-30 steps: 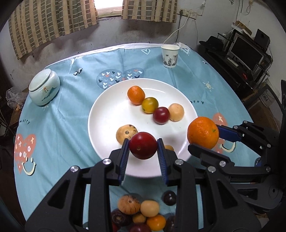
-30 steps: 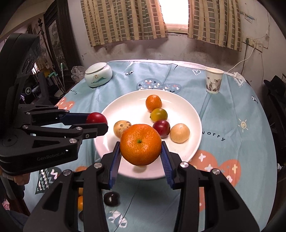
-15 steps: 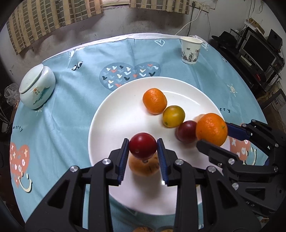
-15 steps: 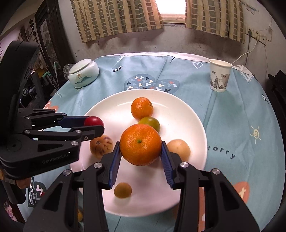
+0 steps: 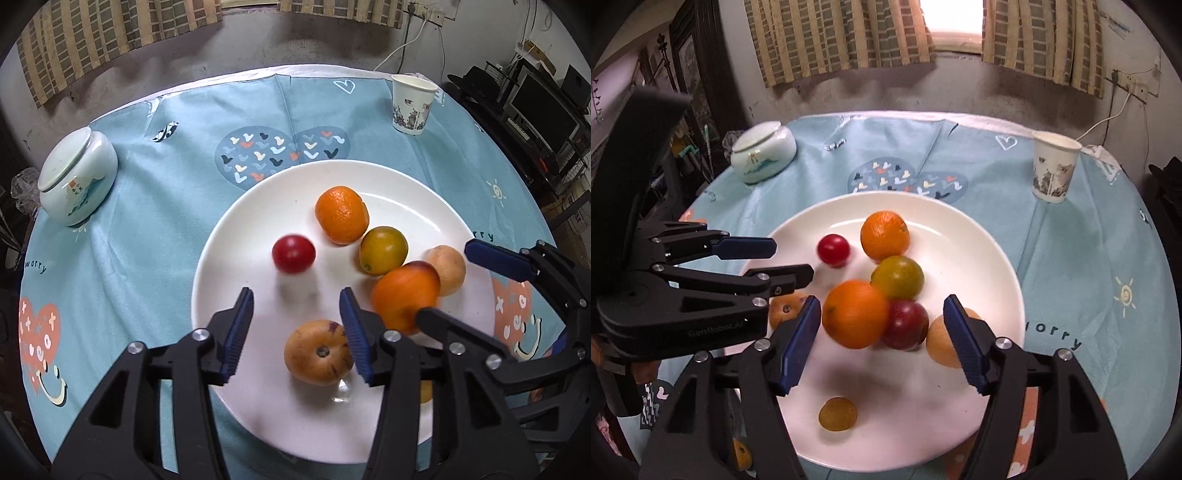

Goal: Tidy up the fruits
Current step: 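Carry the red plum and orange onto the white plate and open both tools, then lift both tools off the plate and move back over the fruit cluster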

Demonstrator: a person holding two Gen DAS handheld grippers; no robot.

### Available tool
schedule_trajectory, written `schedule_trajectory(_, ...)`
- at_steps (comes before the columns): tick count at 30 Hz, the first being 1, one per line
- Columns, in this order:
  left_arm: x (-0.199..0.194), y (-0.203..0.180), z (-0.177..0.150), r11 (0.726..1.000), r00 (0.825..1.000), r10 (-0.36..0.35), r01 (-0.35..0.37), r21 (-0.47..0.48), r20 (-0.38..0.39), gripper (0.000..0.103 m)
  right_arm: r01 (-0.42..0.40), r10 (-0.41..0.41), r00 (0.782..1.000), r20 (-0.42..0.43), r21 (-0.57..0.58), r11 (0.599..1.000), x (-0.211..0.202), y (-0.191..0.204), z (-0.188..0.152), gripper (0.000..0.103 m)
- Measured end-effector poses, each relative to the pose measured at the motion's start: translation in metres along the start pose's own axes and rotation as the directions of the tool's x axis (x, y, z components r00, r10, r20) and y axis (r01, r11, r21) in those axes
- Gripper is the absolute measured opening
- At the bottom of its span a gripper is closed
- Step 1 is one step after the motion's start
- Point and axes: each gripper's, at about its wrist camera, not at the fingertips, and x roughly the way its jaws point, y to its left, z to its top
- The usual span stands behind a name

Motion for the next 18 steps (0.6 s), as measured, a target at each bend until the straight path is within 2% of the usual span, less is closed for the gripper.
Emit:
schedule_trajectory(4,-0.015,-0.006,-0.005,1.000,1.000,0.002,-0.002,0.013,0.017,0.051,-0.003,0.003,1.000,0.004,0.005,1.000,-0.014,0.001,-0.004,0.069)
schedule_trajectory(18,-0.121,-0.032,-0.048,0.998,0.988,0.020,-0.028,0.050,0.155,0.072,-0.034,0.034,0.999,0.002,0.039,0.999,-0.096,0.041,-0.069,0.069)
